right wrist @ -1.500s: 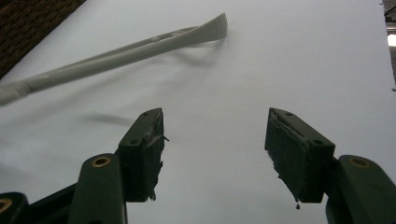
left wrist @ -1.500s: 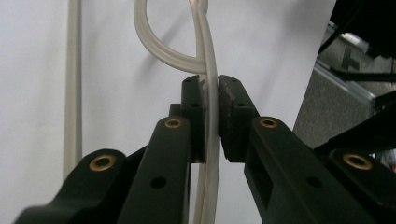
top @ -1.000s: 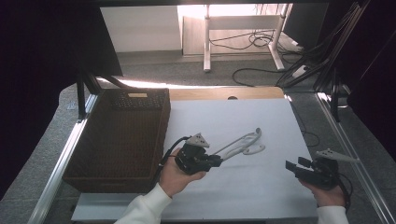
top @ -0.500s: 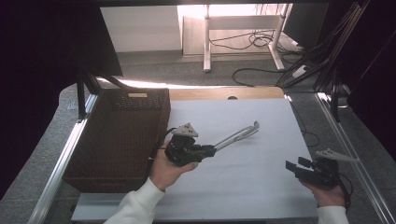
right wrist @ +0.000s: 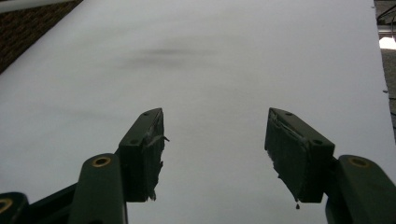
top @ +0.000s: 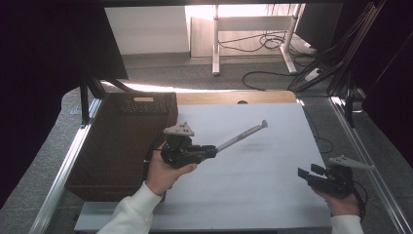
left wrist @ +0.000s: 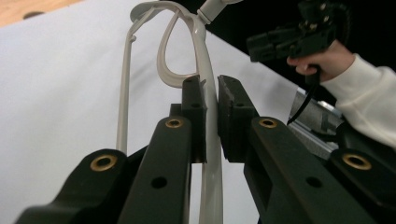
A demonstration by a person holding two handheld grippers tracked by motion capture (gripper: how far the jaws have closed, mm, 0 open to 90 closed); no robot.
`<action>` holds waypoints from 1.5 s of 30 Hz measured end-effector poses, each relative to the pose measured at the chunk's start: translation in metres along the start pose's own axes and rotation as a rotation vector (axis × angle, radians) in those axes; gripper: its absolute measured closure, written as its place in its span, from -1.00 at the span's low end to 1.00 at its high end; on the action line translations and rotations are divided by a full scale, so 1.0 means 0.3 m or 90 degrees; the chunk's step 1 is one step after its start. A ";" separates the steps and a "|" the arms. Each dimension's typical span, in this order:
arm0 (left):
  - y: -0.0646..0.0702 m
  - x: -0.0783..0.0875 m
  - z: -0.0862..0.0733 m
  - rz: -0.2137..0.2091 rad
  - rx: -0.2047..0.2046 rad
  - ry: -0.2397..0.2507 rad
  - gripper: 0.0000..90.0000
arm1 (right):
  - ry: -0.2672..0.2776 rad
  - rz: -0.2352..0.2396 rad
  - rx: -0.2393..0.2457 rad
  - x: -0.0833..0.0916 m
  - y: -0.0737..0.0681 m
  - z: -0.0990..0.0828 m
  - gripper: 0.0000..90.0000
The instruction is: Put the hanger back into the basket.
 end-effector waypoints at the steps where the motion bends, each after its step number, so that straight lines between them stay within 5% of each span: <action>1: -0.003 0.008 0.003 0.001 0.000 0.002 0.84 | 0.000 -0.001 0.001 0.000 0.000 0.000 -0.17; 21: -0.087 0.226 0.033 0.022 0.019 0.067 0.84 | 0.000 0.011 0.023 -0.009 -0.017 0.003 -0.23; 45: -0.171 0.419 -0.015 0.056 0.048 0.122 0.84 | 0.000 0.011 0.025 -0.014 -0.021 0.003 -0.24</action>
Point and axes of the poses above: each handheld gripper's, and its own axes: x roughly backward along the jaws, z roughly out of its top, y roughly to its right, the point moved 3 cm from there along -x, roughly forward along the jaws, and after that the axes turned 1 degree about z, right-handed, at the moved point
